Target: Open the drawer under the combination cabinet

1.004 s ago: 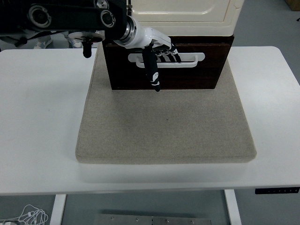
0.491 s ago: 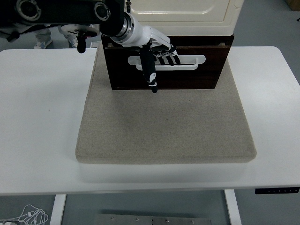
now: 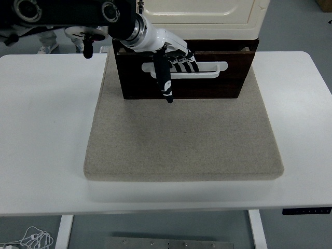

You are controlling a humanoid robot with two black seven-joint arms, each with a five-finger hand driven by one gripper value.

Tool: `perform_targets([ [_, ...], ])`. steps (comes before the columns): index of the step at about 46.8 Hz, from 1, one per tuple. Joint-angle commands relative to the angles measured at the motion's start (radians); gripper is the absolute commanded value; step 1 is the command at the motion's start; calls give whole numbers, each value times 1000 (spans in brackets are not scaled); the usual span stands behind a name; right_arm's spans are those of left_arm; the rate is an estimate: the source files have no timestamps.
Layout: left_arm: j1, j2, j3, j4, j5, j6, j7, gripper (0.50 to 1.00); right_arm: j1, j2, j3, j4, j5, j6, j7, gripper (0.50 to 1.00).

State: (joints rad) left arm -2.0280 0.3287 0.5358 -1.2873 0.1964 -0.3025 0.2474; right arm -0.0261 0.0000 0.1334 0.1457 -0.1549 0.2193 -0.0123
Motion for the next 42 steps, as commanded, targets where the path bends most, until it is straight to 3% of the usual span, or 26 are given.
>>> perform_targets([
  [1, 2, 1, 1, 0, 0, 0, 0, 1000, 0, 0, 0, 0, 0, 0, 0, 926],
  [34, 3, 0, 1, -32, 1, 0, 0, 1000, 0, 0, 0, 0, 0, 0, 0, 926],
  [42, -1, 0, -2, -32, 0, -23, 0, 1000, 0, 0, 0, 0, 0, 0, 0, 926],
])
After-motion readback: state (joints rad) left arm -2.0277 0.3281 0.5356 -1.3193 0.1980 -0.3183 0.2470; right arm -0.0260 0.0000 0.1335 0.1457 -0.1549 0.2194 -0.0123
